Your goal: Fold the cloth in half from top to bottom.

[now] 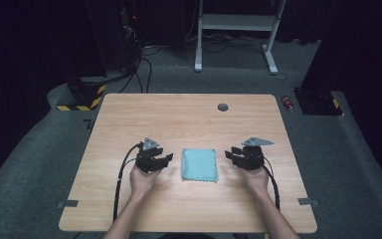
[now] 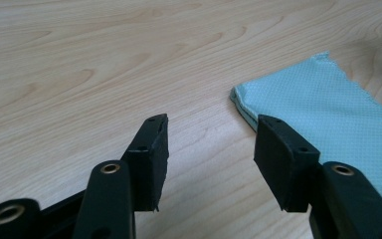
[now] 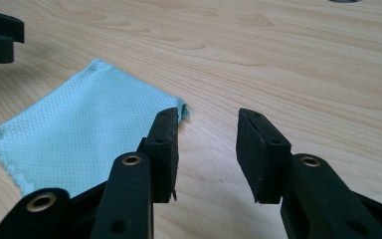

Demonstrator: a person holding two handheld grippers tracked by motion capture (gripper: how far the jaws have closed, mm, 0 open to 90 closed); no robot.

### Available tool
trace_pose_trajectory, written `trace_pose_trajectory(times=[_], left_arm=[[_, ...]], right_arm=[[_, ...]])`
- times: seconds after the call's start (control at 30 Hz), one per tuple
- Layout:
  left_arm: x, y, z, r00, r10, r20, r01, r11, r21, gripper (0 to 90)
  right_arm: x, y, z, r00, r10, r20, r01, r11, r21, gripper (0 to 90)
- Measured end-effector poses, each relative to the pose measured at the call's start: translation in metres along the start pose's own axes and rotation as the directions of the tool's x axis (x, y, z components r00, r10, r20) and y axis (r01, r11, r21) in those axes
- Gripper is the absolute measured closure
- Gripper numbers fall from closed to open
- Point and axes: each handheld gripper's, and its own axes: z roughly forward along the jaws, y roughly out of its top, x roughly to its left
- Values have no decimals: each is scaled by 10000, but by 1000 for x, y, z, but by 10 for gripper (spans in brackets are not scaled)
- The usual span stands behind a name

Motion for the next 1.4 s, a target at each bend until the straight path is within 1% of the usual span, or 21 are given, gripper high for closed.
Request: trace_pose_trajectory(times=[0.13, 0.27, 0.43, 0.5, 0.6, 0.63, 0.7, 0.8, 0.83, 0.97, 1.03, 1.2, 1.4], left_arm=[[1, -5, -10, 10000, -6, -30, 6, 9999, -126, 469], [-1, -10, -17, 10000, -13, 87, 16, 9996, -277, 464], [-4, -16, -24, 9999, 137, -7, -137, 9996, -263, 451], [-4, -20, -26, 9997, 212, -77, -214, 9995, -246, 449], [-3, -25, -31, 10000, 94, 12, -94, 9995, -286, 445], [-3, -26, -33, 9999, -29, 97, 32, 9994, -334, 444], [-2, -29, -36, 9998, -110, 162, 116, 9992, -373, 442], [-3, -34, -40, 9999, -121, 112, 126, 9992, -379, 441], [-3, -35, -41, 9999, -84, 66, 86, 9992, -389, 440], [-4, -42, -45, 9999, -139, 8, 139, 9992, -364, 437], [-4, -45, -46, 9999, -102, -44, 100, 9992, -389, 435], [-4, -52, -50, 9997, -41, -232, 34, 9995, -300, 430], [-4, -59, -51, 9990, -32, -456, 27, 9999, -108, 425]], right_arm=[[-2, -7, -13, 9999, 13, 120, -12, 9999, -153, 614], [-3, -12, -23, 9997, 40, 223, -33, 9996, -293, 618], [-4, -18, -33, 9996, -3, 282, 13, 9994, -360, 620], [-4, -22, -36, 9995, 74, 315, -63, 9993, -370, 623], [-4, -28, -41, 9993, 182, 317, -169, 9990, -404, 625], [-4, -30, -42, 9993, 239, 276, -228, 9989, -399, 624], [-4, -34, -45, 9993, 288, 241, -277, 9986, -444, 624], [-2, -41, -48, 9993, 299, 227, -290, 9989, -376, 624], [-2, -43, -49, 9995, 222, 235, -213, 9990, -384, 625], [0, -48, -54, 9993, 277, 268, -266, 9989, -388, 625], [1, -50, -55, 9993, 193, 307, -182, 9991, -373, 625], [5, -56, -55, 9991, 27, 427, -21, 9999, -150, 622], [6, -65, -56, 9979, -35, 642, 27, 9999, 125, 621]])
